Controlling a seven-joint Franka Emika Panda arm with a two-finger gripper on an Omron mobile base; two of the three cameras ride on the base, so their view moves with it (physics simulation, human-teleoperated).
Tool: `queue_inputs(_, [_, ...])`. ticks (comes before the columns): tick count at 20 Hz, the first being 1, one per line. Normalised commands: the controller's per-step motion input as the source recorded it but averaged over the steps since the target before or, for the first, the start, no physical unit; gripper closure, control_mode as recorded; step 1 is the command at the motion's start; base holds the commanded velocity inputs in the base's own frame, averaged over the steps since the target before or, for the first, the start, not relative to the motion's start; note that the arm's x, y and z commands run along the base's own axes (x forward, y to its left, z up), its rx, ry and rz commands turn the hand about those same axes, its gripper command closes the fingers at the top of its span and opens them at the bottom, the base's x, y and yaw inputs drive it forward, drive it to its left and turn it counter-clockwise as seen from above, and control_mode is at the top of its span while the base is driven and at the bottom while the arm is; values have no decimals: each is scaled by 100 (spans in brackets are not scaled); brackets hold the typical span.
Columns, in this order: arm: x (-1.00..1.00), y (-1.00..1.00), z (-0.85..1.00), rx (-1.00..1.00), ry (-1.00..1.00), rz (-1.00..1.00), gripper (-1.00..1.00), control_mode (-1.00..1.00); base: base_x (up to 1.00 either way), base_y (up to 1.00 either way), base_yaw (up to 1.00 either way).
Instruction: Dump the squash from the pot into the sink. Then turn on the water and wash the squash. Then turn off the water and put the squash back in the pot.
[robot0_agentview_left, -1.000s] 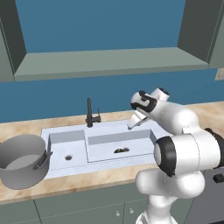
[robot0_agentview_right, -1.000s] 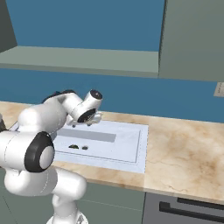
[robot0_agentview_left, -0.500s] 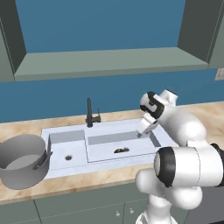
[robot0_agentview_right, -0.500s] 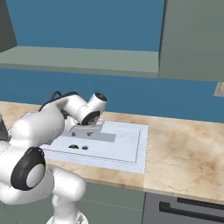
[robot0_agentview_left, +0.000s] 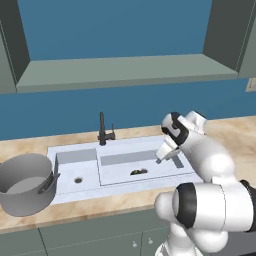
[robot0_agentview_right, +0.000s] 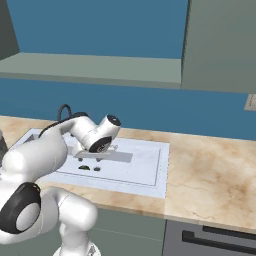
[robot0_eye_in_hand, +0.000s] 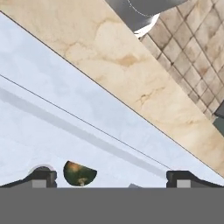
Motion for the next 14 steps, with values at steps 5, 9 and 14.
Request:
queue_inputs(5, [21,50,2,-11,16,-36,-100,-100,0,0,0])
queue_inputs(9, [28,50,0,-18,22,-37,-100,-100,0,0,0])
queue_inputs(14, [31,52,0,-17,26,-38,-100,-100,0,0,0])
